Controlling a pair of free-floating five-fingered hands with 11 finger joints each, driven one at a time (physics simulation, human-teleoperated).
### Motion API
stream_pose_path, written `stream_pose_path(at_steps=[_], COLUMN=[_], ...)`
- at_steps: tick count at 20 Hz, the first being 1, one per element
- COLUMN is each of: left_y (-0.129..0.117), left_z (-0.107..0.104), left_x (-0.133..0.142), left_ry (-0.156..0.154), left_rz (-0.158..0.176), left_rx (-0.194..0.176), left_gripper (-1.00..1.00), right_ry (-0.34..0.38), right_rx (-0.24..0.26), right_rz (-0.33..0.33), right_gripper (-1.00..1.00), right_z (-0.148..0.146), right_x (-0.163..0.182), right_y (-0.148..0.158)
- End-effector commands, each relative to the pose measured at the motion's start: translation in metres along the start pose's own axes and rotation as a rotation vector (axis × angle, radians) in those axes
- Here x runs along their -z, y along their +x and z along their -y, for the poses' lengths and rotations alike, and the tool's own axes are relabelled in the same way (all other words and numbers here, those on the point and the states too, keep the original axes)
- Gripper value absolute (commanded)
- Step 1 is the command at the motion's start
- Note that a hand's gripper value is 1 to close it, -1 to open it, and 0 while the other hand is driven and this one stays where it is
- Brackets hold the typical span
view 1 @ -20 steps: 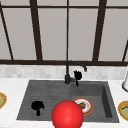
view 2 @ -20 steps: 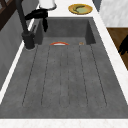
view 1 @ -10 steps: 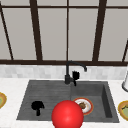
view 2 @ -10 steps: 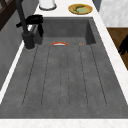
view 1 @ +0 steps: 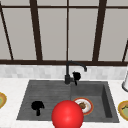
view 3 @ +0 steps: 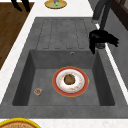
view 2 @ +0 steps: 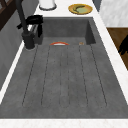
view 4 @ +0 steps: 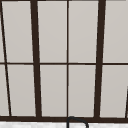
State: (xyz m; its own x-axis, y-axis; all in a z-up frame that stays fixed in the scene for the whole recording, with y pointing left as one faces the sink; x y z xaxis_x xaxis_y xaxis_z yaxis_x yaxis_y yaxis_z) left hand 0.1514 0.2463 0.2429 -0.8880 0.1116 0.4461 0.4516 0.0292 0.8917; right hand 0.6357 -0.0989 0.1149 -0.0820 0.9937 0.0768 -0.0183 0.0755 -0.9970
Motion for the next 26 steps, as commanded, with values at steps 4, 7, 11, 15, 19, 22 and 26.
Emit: stream_pose_path(at_steps=[4, 7, 11, 15, 19, 22, 26], left_y=[0.000, 0.000, 0.000, 0.000, 0.000, 0.000, 0.000], left_z=[0.000, 0.000, 0.000, 0.000, 0.000, 0.000, 0.000], left_x=[0.000, 0.000, 0.000, 0.000, 0.000, 0.000, 0.000], left_ry=[0.000, 0.000, 0.000, 0.000, 0.000, 0.000, 0.000], left_rz=[0.000, 0.000, 0.000, 0.000, 0.000, 0.000, 0.000], left_rx=[0.000, 0.000, 0.000, 0.000, 0.000, 0.000, 0.000], left_gripper=[0.00, 0.00, 0.00, 0.00, 0.00, 0.00, 0.00], right_ry=[0.060, 0.132, 0.124, 0.048, -0.017, -0.026, -0.024], right_rx=[-0.031, -0.005, -0.132, -0.116, -0.129, -0.147, -0.231], right_rz=[-0.023, -0.024, 0.001, -0.060, -0.139, -0.184, -0.275], right_gripper=[1.00, 1.00, 1.00, 1.00, 1.00, 1.00, 1.00], right_z=[-0.011, -0.002, 0.007, 0.008, 0.014, 0.013, 0.011], right_x=[0.016, 0.012, 0.026, 0.025, 0.014, 0.011, 0.019], right_y=[0.002, -0.001, 0.019, 0.031, 0.039, 0.043, 0.059])
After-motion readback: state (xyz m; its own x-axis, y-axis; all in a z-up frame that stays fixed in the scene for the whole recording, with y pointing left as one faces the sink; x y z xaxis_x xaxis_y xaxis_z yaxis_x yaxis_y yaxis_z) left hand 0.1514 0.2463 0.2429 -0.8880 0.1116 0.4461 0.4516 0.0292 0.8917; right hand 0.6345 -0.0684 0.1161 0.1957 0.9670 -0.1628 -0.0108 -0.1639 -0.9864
